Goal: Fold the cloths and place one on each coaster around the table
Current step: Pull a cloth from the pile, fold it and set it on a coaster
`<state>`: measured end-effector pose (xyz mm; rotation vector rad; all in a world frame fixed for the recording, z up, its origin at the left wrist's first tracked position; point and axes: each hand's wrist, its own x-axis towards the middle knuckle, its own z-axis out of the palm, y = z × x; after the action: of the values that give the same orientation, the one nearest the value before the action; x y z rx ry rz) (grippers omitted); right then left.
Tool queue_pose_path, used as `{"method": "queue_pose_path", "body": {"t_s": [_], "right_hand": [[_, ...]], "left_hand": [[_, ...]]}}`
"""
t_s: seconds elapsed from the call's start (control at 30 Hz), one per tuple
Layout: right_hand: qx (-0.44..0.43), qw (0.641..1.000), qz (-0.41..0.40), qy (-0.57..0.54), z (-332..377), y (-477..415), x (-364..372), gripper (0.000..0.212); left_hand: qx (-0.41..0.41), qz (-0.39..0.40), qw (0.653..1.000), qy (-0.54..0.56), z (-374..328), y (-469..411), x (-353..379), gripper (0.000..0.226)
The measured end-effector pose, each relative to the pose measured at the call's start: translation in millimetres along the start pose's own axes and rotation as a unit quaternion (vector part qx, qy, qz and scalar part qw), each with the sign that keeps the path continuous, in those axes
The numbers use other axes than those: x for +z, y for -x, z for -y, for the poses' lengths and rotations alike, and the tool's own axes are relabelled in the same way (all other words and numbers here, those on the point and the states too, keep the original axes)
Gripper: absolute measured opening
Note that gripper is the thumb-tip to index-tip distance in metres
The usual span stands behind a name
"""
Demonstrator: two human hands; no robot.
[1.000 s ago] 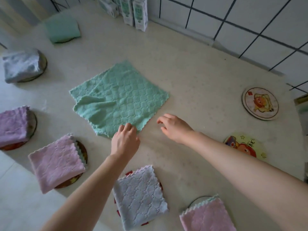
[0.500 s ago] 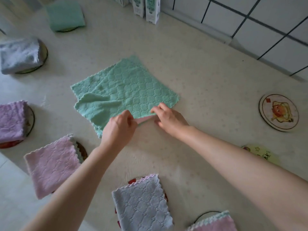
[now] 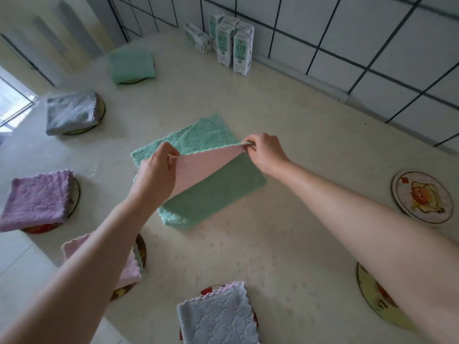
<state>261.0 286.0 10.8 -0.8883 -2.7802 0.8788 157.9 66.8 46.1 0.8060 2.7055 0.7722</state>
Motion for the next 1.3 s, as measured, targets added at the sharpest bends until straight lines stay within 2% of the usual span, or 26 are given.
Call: {"method": "queue_pose_path", "body": {"t_s": [0.23, 0.33, 0.4, 0.57, 0.8, 0.97, 1.3], "right_hand": [[-0.059, 0.988, -0.136, -0.033, 23, -2, -64, 0.028], [-0.061, 0.980, -0.189, -0.030, 15, 20, -98, 0.035], [-0.059, 0.973, -0.220, -0.022, 3, 42, -121, 0.042], [-0.076, 0.960, -0.268, 0.004, -44, 122, -157, 0.046], [-0.043, 0.976, -0.209, 0.055, -150, 247, -144, 0.048], [-0.054, 0.986, -0.133, 0.083, -218, 323, -121, 0.038], [-0.064, 0.997, -0.031, 0.038, -274, 426, -98, 0.032]], "left_hand": [[0.114, -0.113, 0.987, 0.026, -41, -9, -42, 0.022], [0.177, -0.140, 0.973, 0.039, -67, 3, -44, 0.048], [0.221, -0.163, 0.961, 0.029, -83, 16, -38, 0.056], [0.287, -0.167, 0.943, 0.032, -115, 64, 5, 0.047], [0.297, -0.052, 0.952, 0.062, -132, 165, 111, 0.048], [0.270, 0.017, 0.962, 0.037, -118, 234, 170, 0.055], [0.227, 0.070, 0.971, -0.006, -103, 343, 192, 0.062]]}}
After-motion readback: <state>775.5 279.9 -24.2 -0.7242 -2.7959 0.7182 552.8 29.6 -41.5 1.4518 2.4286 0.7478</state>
